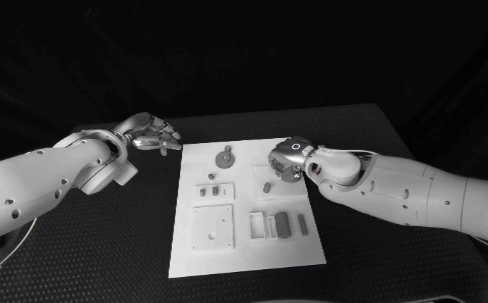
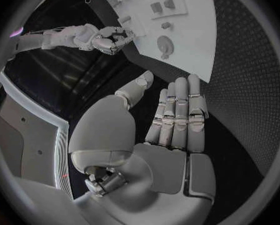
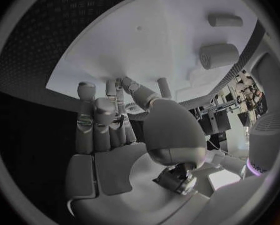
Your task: Assemble the parts on the task board
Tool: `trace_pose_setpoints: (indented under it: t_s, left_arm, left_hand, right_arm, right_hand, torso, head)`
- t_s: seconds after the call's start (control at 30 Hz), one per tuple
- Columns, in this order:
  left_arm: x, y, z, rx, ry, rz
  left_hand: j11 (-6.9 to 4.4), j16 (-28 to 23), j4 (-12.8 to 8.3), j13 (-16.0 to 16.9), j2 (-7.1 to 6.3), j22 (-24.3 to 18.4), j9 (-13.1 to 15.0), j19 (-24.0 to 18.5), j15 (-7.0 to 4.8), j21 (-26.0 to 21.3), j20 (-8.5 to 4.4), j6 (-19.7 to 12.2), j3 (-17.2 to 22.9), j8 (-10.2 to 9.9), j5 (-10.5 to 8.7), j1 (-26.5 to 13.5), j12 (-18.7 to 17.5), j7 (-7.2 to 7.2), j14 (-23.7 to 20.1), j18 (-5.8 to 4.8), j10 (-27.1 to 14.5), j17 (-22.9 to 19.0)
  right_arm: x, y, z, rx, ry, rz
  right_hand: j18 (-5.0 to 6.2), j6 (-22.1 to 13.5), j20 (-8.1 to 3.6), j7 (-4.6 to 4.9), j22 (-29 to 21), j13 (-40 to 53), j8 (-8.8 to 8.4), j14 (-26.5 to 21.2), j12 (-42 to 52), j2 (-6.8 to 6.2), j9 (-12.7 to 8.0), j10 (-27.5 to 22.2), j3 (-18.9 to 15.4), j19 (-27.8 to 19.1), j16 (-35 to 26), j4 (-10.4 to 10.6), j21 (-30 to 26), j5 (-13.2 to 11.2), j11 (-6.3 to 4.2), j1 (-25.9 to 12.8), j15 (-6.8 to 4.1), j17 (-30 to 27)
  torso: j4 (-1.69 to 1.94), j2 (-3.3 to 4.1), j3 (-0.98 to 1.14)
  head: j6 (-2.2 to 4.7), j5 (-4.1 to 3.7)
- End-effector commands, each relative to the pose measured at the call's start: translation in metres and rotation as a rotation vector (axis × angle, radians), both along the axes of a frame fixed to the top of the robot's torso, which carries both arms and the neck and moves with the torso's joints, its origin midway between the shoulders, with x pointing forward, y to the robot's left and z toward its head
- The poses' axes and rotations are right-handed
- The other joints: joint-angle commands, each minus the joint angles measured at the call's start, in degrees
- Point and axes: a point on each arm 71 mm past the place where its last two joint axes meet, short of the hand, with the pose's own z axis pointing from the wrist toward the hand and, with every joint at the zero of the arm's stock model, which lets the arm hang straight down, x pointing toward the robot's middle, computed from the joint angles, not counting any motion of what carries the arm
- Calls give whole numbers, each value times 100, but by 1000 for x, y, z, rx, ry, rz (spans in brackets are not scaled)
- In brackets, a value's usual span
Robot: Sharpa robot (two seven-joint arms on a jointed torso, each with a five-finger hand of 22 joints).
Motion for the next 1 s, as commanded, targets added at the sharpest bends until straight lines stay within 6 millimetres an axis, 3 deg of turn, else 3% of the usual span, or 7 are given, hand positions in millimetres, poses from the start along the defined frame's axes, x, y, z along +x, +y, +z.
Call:
trace_pose_setpoints:
  t_s: [0.03, 1.0]
  left_arm:
    - [0, -1, 0, -7, 7, -7]
    - [1, 1, 0, -6, 5, -3]
  left_hand:
    - [0, -11, -4, 5, 44, -6, 7, -45, -2, -13, 3, 12, -24, 17, 23, 7, 15, -4, -28, 116, -25, -8]
    - [-1, -8, -15, 9, 46, -8, 9, -46, -3, -11, 3, 8, -22, 17, 23, 22, 16, -4, -28, 117, -24, -11]
  right_arm:
    - [-5, -9, -20, -99, 63, -25]
    - [-8, -4, 2, 2, -47, -8]
  right_hand:
    - [367, 50, -19, -1, 133, -3, 39, -1, 17, 22, 12, 41, -18, 18, 25, -26, 34, 35, -10, 61, -45, -10]
    - [367, 139, -23, -32, 135, 46, 65, -13, 23, -43, 61, 152, -38, 38, 93, -25, 93, 34, -59, 162, -94, -34]
  torso:
    - [-1, 0, -3]
    - [1, 0, -5]
  head:
    - [0, -5]
    - [13, 3]
